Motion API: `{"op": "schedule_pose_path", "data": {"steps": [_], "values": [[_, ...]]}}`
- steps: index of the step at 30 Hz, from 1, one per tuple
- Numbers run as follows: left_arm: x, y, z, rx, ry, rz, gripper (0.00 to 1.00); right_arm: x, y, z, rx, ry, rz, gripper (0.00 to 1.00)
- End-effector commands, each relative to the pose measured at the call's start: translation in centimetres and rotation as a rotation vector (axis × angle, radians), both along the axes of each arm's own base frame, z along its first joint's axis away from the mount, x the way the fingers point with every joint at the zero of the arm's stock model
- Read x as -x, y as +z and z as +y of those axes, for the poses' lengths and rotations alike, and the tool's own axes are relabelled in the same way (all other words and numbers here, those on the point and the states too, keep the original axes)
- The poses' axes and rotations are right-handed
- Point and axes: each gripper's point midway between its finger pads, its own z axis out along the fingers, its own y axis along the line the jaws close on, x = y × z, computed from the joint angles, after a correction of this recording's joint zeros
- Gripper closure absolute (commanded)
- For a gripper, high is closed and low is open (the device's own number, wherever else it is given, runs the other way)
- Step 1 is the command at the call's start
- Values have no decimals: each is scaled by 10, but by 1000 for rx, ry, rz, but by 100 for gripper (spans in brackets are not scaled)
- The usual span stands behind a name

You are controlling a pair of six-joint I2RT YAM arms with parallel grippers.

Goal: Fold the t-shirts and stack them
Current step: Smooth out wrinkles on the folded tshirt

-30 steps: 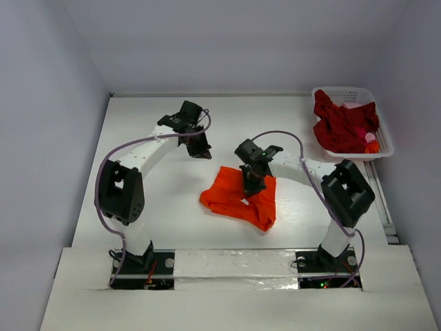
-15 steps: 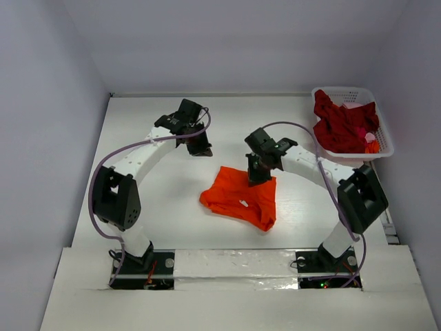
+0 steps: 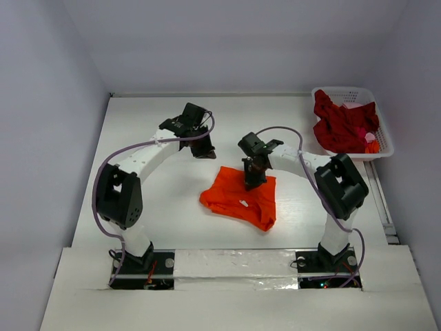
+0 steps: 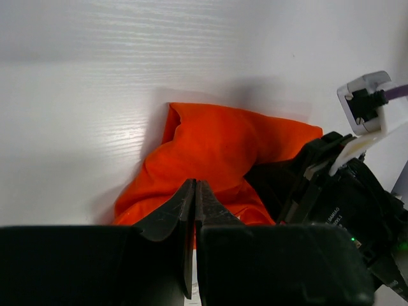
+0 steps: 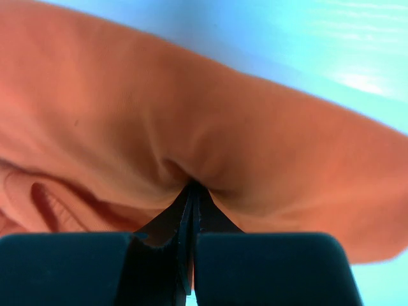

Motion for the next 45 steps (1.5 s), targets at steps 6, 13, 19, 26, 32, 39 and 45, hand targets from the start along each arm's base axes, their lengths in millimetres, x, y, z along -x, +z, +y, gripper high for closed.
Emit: {"op": "schedule_pose_path", "data": {"steps": [6,13,19,26,32,39,45], "values": [[-1,-3,-19,35,-31,-35,100,-22,-1,19,-57,-4,-33,100],[10,-20,-29,23,-65,3,100,-39,-5,22,-87,-26,-18,100],[25,-33,-11,-42,-50,25,100,-69,-13,3,-67,-68,-18,100],[43,-44,9,-94,-26,44,100,-98,-14,-10,-37,-86,-31,100],[39,-47,5,-76,-15,32,92,-105,0,4,-103,-72,-43,100],[18,-47,-7,-60,-10,8,69,-96,-3,-4,-82,-62,-46,100],[-4,-50,-14,-75,-4,-27,68,-92,-4,-4,-92,-64,-40,100]]}}
